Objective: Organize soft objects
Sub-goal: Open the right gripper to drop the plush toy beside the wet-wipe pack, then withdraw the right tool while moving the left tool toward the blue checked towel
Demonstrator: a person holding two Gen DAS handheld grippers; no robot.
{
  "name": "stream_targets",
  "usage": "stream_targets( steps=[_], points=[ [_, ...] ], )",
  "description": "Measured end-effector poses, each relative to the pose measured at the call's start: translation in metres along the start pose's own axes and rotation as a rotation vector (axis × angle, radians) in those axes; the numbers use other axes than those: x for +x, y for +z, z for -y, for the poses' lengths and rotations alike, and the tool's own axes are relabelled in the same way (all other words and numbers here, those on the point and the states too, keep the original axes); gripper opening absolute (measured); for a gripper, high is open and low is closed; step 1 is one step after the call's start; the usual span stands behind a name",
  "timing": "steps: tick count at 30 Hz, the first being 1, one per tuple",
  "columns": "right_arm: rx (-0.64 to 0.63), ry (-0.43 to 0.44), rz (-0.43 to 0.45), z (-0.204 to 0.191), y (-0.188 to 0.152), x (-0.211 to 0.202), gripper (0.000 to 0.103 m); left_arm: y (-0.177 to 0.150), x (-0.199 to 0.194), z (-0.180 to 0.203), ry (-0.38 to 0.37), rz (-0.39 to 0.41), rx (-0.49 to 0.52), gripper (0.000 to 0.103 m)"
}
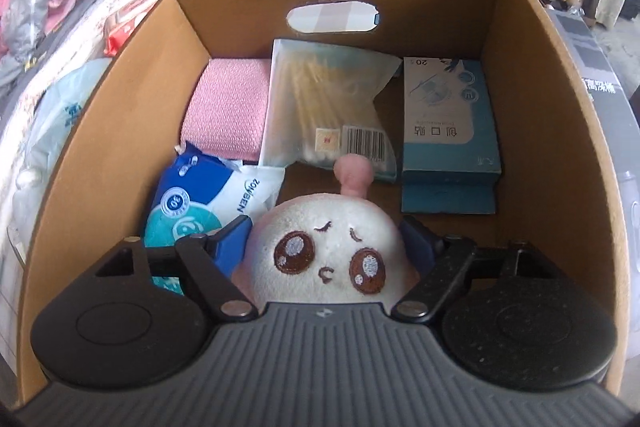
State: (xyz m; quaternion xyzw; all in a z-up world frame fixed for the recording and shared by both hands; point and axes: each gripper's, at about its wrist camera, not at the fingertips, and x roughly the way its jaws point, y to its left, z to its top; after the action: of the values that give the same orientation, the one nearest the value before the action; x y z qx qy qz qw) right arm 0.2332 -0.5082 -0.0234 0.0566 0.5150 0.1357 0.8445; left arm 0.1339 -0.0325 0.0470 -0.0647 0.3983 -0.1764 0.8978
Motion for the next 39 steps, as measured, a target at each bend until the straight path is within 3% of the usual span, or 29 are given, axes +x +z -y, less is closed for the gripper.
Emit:
stream_targets(
  steps=[5, 8, 16, 24, 31, 39],
  points=[
    [-0.009, -0.049, 0.08, -0.005, 0.001, -0.003, 0.08, -0.007, -0.008, -0.017, 0.013, 0.012, -0.038, 0.078],
    [-0.009, -0.047, 0.043, -0.005, 0.0, 0.007, 0.083, -0.011, -0.01, -0.021, 0.034, 0.018, -0.039, 0.078],
    [0.002, -0.059, 0.047, -0.011, 0.0, -0.003, 0.088, -0.028, -0.013, -0.031, 0.11, 0.03, -0.027, 0.079],
    [0.005, -0.051, 0.117, -0.031, -0.003, -0.04, 0.09, -0.039, -0.018, -0.047, 0.167, 0.044, -0.017, 0.079],
    [-0.032, 0.042, 0.195, -0.081, 0.0, -0.077, 0.09, -0.047, -0.018, -0.062, 0.18, 0.038, -0.04, 0.079],
    [-0.116, 0.278, 0.206, -0.171, 0.017, -0.081, 0.089, -0.048, -0.01, -0.082, 0.287, 0.064, -0.03, 0.077]
  ],
)
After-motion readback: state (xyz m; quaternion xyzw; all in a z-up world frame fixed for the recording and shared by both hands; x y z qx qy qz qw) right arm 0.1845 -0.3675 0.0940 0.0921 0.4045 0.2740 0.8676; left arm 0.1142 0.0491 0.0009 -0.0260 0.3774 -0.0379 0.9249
